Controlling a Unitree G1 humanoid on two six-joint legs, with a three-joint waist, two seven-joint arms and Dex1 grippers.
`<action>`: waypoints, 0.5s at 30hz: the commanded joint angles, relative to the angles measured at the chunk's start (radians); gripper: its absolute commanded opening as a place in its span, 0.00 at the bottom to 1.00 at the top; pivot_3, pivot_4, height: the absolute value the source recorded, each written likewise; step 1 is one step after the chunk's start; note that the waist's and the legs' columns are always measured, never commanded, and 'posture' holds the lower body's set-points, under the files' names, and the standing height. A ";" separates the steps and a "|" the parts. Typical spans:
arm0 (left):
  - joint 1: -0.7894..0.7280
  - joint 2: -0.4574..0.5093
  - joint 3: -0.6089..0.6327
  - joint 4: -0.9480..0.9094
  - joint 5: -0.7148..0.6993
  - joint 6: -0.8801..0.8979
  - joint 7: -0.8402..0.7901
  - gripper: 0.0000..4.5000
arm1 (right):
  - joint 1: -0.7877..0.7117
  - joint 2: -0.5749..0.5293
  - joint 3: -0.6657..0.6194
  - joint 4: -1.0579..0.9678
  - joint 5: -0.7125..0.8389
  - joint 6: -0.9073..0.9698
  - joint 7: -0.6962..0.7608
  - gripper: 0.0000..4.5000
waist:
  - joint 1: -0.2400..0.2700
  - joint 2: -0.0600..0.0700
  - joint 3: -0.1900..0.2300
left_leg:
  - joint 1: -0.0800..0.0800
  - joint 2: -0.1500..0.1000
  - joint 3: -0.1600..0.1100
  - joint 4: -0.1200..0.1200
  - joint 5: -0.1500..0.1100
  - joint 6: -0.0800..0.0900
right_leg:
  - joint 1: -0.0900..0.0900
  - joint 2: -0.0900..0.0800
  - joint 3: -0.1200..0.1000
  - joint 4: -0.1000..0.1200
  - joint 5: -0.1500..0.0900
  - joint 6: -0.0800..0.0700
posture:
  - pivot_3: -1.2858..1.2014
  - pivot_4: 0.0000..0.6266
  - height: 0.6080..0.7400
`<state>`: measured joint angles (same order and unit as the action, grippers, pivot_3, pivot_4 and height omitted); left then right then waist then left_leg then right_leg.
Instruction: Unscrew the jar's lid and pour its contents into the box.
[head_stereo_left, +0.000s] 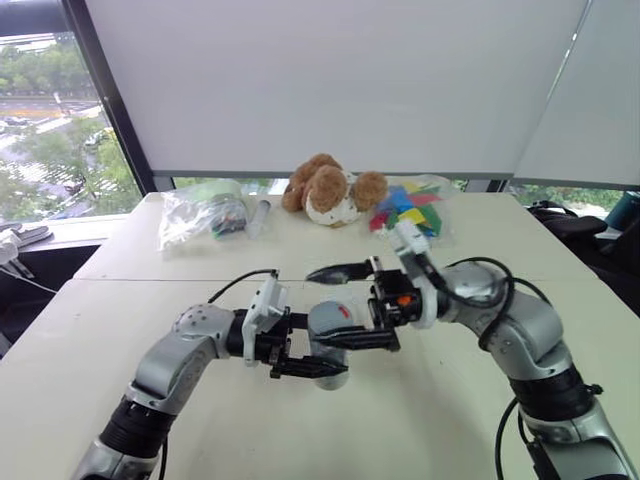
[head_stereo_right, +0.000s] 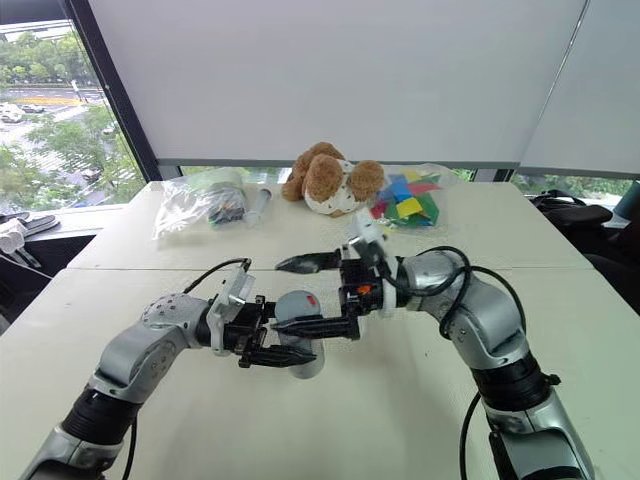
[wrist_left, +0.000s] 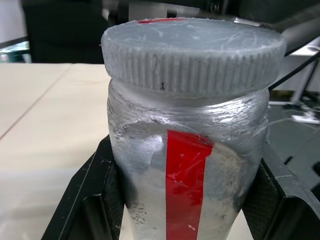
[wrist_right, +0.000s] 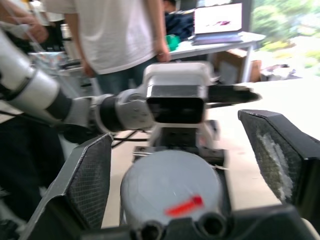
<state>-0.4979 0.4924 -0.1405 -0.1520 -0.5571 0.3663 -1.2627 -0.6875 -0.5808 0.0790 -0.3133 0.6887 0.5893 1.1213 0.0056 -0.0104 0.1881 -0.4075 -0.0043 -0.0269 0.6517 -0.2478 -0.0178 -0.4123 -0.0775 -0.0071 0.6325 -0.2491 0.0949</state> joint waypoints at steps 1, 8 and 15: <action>-0.005 0.002 0.038 0.016 0.027 -0.029 0.054 0.53 | 0.018 -0.008 -0.032 -0.040 -0.026 -0.013 -0.062 0.98 | 0.002 0.000 0.000 | 0.000 0.000 0.000 0.000 0.000 0.000 | 0.000 0.000 0.000 0.000 0.000 0.000 | 0.52 0.24 1.00; -0.014 -0.028 0.019 0.044 0.067 -0.043 0.109 0.53 | 0.007 0.097 0.044 -0.074 -0.089 0.041 -0.256 0.98 | -0.005 0.000 0.000 | 0.000 0.000 0.000 0.000 0.000 0.000 | -0.001 0.000 0.000 0.001 0.000 0.000 | 0.52 0.24 1.00; -0.031 -0.041 0.011 0.065 0.081 -0.053 0.112 0.53 | -0.011 0.132 0.082 -0.043 -0.142 0.057 -0.310 0.98 | -0.003 0.000 0.000 | 0.000 0.000 0.000 0.000 0.000 0.000 | 0.000 0.000 0.000 0.001 0.000 0.000 | 0.52 0.24 1.00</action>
<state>-0.5099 0.4531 -0.1354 -0.0783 -0.4718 0.3344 -1.1508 -0.6762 -0.4523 0.1721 -0.3481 0.5527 0.6494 0.8219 0.0029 -0.0104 0.1881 -0.4074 -0.0046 -0.0267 0.6517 -0.2478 -0.0179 -0.4126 -0.0776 -0.0071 0.6332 -0.2490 0.0951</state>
